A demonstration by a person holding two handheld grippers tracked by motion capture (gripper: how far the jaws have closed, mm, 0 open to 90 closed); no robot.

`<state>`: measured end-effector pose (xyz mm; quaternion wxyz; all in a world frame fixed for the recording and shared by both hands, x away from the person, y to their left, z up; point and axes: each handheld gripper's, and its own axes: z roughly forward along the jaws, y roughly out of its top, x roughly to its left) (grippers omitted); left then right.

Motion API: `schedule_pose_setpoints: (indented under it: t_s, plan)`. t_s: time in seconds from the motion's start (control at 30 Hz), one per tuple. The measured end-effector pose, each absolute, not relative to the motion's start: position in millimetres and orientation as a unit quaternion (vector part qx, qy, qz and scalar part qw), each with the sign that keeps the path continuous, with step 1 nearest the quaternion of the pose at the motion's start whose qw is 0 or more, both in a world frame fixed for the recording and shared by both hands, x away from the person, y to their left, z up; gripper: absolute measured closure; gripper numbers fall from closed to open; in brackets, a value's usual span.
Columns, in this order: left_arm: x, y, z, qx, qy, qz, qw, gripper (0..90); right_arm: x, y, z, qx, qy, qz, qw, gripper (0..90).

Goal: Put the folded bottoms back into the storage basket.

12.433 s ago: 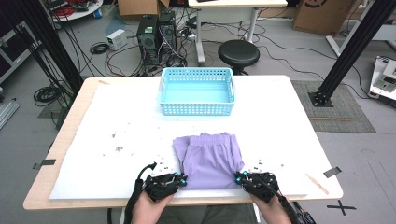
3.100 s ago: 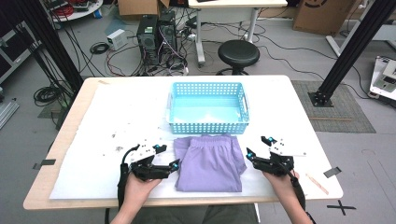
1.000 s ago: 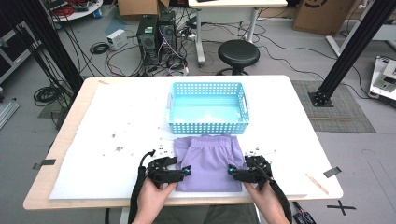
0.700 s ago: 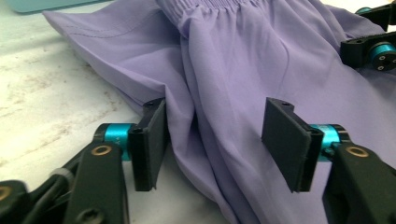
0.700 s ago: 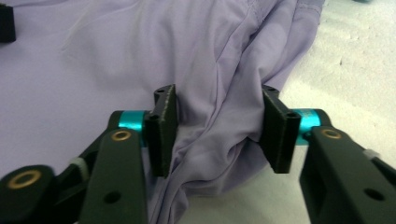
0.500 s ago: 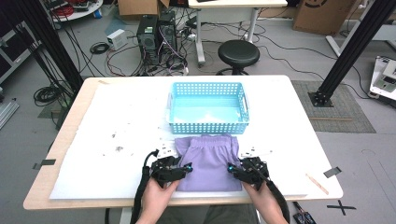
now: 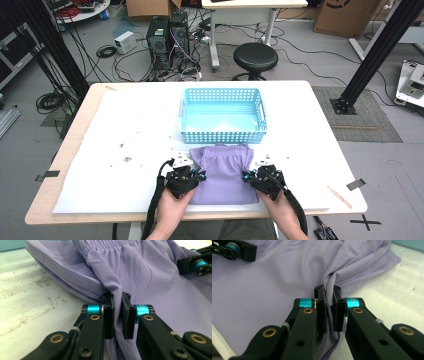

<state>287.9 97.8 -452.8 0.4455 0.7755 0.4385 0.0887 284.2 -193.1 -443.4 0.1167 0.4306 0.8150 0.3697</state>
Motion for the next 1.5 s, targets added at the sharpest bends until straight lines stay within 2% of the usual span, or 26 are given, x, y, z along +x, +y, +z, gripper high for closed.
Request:
schedule_pose_setpoints:
  t_s: [0.13, 0.53, 0.93, 1.2, 1.5]
  plan:
    - [290.0, 99.4, -448.7, 0.772, 0.444, 0.075, 0.448, 82.7, 281.8, -197.7, -437.8, 0.429, 0.808, 0.383, 0.125, 85.8]
    - [282.8, 106.0, -421.5, 0.775, 0.402, 0.098, 0.478, 83.7, 276.4, -203.8, -419.7, 0.412, 0.800, 0.416, 0.129, 86.6]
    - [283.0, 114.5, -362.6, 0.761, 0.353, 0.117, 0.532, 83.7, 273.0, -210.7, -372.8, 0.391, 0.777, 0.467, 0.158, 86.6]
    - [314.8, 116.9, -325.8, 0.753, 0.343, 0.141, 0.544, 83.7, 300.6, -210.0, -336.5, 0.386, 0.762, 0.490, 0.175, 86.5]
    - [381.9, 116.8, -311.8, 0.747, 0.355, 0.159, 0.539, 83.7, 370.5, -198.4, -312.4, 0.394, 0.757, 0.477, 0.209, 86.5]
